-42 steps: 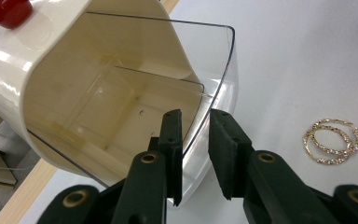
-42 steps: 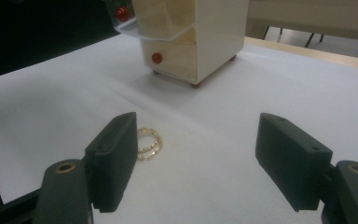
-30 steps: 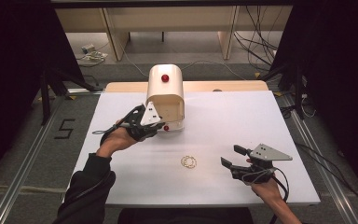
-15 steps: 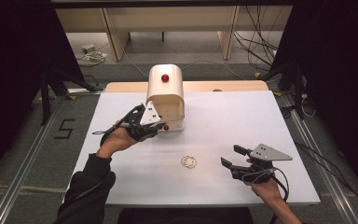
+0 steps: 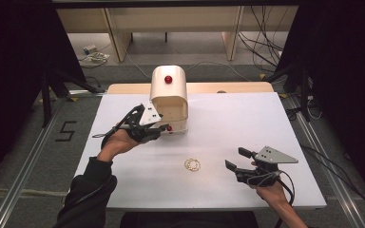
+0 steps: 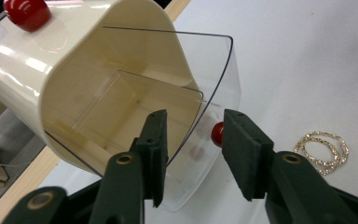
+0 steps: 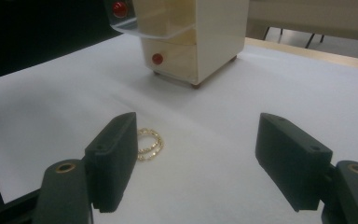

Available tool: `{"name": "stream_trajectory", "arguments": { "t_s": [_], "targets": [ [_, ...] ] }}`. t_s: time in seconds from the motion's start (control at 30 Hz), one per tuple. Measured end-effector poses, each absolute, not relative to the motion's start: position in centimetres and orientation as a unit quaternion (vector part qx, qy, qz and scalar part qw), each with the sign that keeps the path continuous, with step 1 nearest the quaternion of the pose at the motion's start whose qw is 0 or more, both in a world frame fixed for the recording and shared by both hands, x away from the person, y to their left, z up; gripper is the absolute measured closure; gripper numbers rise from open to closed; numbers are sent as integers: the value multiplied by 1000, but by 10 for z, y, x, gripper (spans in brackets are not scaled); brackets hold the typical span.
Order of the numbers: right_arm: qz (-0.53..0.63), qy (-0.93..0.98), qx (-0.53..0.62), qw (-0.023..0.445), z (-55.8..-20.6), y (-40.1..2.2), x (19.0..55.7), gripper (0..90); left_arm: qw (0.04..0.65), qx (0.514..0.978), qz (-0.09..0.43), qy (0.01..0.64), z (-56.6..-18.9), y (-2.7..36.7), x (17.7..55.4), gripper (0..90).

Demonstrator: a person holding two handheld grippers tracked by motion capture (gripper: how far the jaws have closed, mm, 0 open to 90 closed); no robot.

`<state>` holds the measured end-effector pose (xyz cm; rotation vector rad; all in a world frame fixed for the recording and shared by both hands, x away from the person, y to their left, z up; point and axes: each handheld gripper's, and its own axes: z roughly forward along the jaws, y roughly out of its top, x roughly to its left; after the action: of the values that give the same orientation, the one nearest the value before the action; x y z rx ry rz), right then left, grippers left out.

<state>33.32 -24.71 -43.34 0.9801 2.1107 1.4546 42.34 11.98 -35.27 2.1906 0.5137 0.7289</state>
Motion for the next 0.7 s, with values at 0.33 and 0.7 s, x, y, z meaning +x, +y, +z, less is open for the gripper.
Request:
{"name": "stream_trajectory", "arguments": {
  "t_s": [0.33,0.7],
  "targets": [
    [520,754,350,198,-433,-247,333,303,404,841,268,238,-348,122,417,367],
    [520,754,349,198,-433,-247,333,303,414,833,263,258,-355,115,406,318]
  ]
}}
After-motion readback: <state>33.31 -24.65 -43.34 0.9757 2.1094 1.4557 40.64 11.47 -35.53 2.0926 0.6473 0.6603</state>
